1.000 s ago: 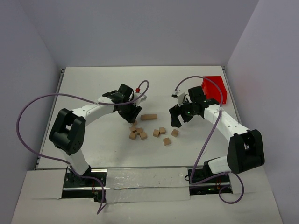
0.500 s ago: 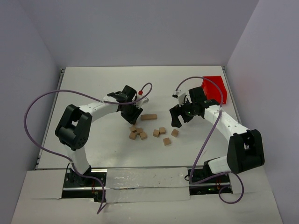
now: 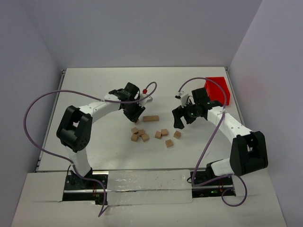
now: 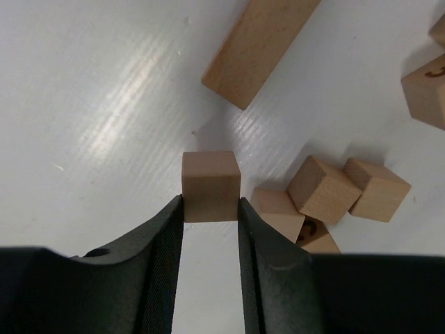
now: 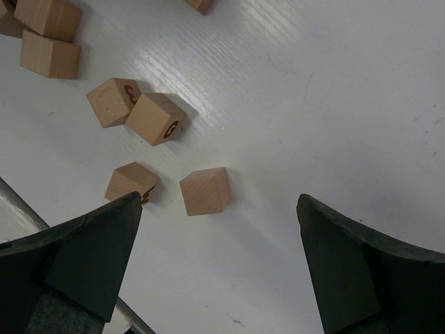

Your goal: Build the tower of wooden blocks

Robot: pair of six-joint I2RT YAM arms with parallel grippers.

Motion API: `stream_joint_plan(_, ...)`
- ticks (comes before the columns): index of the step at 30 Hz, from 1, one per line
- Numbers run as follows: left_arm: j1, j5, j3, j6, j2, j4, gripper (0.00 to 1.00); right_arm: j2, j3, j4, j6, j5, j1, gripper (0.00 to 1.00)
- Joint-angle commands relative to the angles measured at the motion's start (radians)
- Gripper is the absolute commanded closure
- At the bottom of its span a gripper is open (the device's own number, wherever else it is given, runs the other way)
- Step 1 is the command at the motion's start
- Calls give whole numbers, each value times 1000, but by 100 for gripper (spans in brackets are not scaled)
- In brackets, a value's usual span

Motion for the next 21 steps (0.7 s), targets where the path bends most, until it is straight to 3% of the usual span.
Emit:
stream_joint_plan(1,-9,78,160,210,11,-153,93,-9,-2,31,1,-12,-9,0)
stream_joint_plan(7,-12,114,340,278,94,-292,96,-21,0,27,-4,-8,-23,0)
stream_joint_plan(13,-20,235,542,363,219,-435,96,-38,4,12,-19,5,-53,0)
stream_joint_plan(21,-64,257,596,424,290,-461,89,-43,22,-13,-31,-12,-125,0)
